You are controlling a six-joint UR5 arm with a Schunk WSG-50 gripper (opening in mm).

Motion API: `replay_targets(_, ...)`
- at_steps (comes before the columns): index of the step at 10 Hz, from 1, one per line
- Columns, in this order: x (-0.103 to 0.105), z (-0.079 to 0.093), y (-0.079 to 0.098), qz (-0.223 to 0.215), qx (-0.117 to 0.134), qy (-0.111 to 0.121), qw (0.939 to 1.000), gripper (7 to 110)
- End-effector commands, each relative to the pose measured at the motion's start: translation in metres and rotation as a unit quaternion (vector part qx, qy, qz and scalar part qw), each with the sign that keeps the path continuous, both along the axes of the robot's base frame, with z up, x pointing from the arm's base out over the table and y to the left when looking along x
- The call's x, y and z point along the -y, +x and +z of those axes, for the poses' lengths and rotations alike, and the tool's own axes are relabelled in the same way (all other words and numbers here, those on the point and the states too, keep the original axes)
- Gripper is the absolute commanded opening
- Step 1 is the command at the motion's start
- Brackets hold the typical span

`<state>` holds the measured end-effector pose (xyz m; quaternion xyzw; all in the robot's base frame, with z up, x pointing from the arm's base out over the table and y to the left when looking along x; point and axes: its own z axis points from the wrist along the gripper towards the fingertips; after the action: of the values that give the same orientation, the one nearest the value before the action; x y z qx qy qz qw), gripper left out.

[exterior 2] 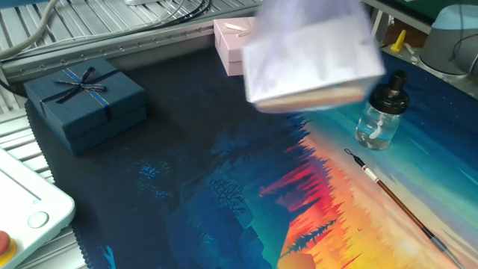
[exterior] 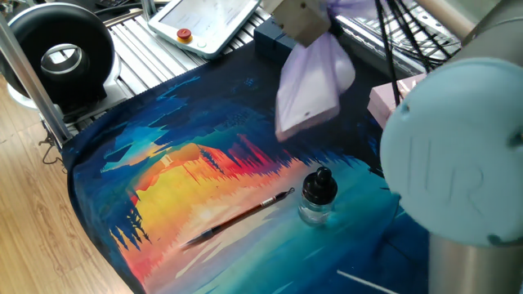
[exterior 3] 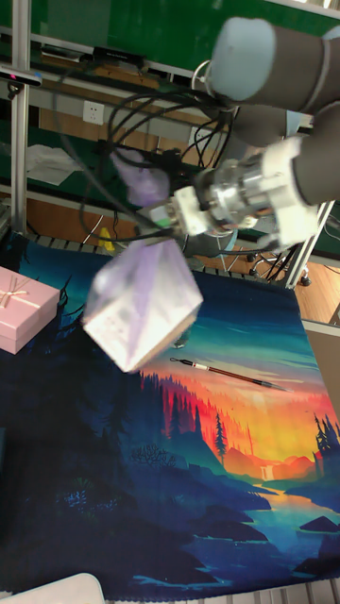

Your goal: Pick up a bag of things

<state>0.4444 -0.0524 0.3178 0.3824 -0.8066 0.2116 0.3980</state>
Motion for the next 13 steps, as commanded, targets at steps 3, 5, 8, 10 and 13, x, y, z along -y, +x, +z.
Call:
replay_targets(3,-0.042,-0.006,-0.017,0.010,0.004,0.033,0.9994,7)
replay_targets(5,-0.042,-0.014,-0.005,0.016,0.016,0.031,0.9993,7)
replay_targets(8,-0.064,-0.057,0.020,0.017,0.043,0.064,0.9969,7)
replay_targets(10,-0.087,-0.086,0.020,0.003,0.059,0.093,0.9939,7)
replay_targets(13,-0.089,-0.084,0.013,-0.001,0.058,0.093,0.9940,7)
